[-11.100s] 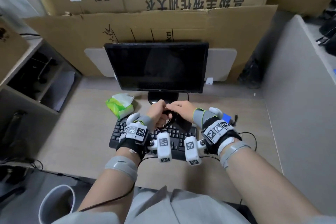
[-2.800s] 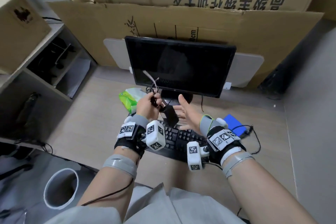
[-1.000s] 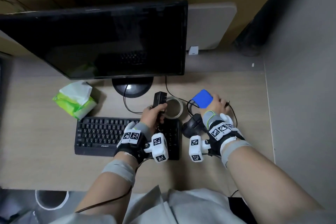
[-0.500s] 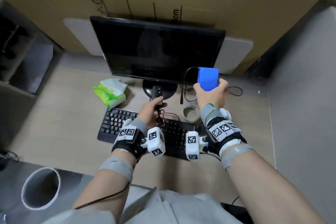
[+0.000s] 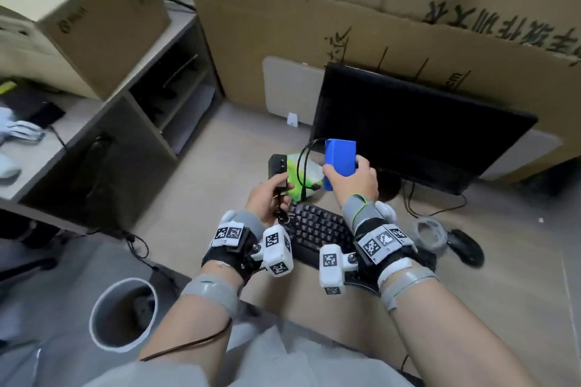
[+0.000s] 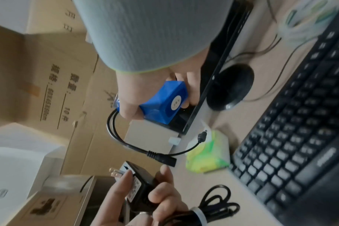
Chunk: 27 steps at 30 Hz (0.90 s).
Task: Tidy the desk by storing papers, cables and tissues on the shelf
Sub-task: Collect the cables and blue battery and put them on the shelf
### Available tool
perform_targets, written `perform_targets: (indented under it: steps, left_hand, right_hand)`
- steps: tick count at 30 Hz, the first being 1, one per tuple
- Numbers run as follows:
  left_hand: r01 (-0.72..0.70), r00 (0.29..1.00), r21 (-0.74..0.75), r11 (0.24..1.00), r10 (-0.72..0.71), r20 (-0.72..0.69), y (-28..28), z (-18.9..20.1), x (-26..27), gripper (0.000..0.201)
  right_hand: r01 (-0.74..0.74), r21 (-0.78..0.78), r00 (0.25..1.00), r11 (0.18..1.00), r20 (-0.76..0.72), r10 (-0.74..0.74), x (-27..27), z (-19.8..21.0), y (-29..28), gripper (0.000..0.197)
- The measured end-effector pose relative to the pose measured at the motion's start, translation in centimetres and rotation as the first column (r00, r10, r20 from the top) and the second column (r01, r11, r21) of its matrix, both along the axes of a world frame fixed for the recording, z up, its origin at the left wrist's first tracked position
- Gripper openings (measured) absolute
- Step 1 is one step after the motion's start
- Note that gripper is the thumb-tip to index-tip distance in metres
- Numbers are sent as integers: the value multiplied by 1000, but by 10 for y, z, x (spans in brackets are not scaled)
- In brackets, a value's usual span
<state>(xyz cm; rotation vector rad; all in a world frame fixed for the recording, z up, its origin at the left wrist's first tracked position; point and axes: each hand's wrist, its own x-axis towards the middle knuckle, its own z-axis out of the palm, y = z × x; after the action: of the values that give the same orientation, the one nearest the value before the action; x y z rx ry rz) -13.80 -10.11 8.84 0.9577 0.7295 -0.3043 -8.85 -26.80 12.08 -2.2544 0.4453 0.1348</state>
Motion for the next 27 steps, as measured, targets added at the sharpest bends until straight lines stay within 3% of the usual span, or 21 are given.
perform_targets:
  steps: [4, 6, 8, 13, 17, 23, 27]
  left_hand:
    - [-67, 997, 119, 991, 64, 33, 74, 7, -16, 22]
    - [-76, 997, 191, 979, 73, 22, 108, 9, -26, 32]
    - [-117, 993, 232, 966, 119, 5, 138, 5, -36, 29]
    - [-245, 969, 158, 956, 243, 33, 180, -11, -53, 23]
    - [-361, 928, 137, 922, 370, -48, 202, -10, -61, 24]
    - [-461, 842, 244, 853, 507, -182, 237, -36, -86, 19]
    - [-453, 826, 229, 861, 503, -256, 245, -51, -84, 21]
  right_hand:
    - [-141, 26, 984, 990, -103, 143, -12, 1, 78, 45]
    - [-190, 86, 970, 978, -140, 201, -16, -5, 118, 46]
    - [-292, 109, 937, 950, -166, 307, -19, -11, 152, 43]
    - [-517, 83, 812, 852, -267, 519, -18, -13, 206, 59]
    - [-547, 159, 743, 822, -359, 564, -6, -35, 240, 61]
    - [-631, 194, 609, 751, -477, 634, 7, -95, 302, 60]
    - [-617, 200, 606, 761, -497, 621, 15, -111, 325, 45]
